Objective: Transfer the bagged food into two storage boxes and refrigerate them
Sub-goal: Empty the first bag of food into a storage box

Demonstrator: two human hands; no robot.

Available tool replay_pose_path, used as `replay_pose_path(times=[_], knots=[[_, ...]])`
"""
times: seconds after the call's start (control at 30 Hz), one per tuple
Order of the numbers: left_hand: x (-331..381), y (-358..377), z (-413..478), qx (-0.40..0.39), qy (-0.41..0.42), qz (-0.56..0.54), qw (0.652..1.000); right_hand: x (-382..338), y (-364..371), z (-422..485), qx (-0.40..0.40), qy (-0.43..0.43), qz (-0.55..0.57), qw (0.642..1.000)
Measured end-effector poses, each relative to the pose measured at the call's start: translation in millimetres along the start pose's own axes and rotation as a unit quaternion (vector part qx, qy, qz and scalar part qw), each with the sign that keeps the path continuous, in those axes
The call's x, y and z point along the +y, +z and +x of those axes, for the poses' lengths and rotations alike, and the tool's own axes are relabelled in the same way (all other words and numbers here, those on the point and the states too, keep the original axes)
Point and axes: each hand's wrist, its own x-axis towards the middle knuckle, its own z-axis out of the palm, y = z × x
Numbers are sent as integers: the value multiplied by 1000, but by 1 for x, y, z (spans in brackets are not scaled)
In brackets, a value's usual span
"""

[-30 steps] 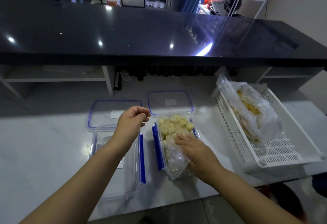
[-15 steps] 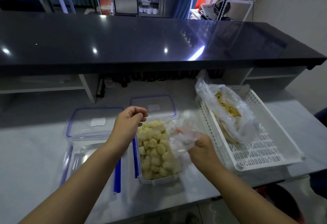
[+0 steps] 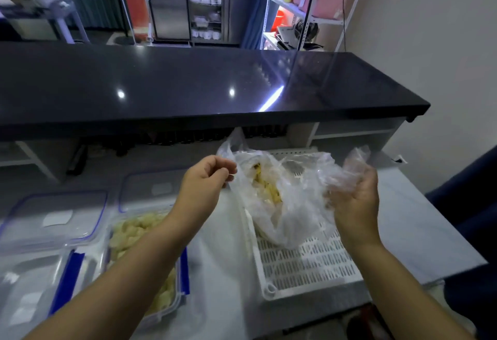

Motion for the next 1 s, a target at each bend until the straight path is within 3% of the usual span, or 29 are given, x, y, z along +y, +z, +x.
replay_pose_path(times=[0.13, 0.23, 0.4, 0.5, 0.57, 0.67, 0.7, 0.83, 0.9, 1.0], knots=[[1, 39, 5, 5, 24, 27, 999, 27, -21, 39, 69, 9, -51, 996], [0, 57, 7, 19, 42, 29, 998, 56, -15, 62, 75, -15, -101, 992], [-4, 63, 10, 59, 46, 39, 996, 97, 6, 89, -47, -92, -268, 958], [-10, 62, 12, 81, 39, 53, 995, 116, 16, 100, -141, -172, -428, 876], [-13, 60, 13, 94, 32, 65, 993, 124, 19, 106, -199, -127, -474, 848], [-15, 60, 13, 104, 36, 69, 991, 131, 23, 110, -259, -198, -658, 679], [-14, 60, 13, 106, 38, 68, 991, 132, 22, 112, -275, -205, -690, 638], [-15, 61, 14, 107, 40, 69, 991, 128, 20, 113, -311, -192, -726, 582], [-14, 62, 15, 109, 43, 69, 991, 124, 16, 113, -308, -186, -716, 598], [-14, 62, 16, 108, 45, 59, 991, 118, 5, 111, -271, -142, -628, 715]])
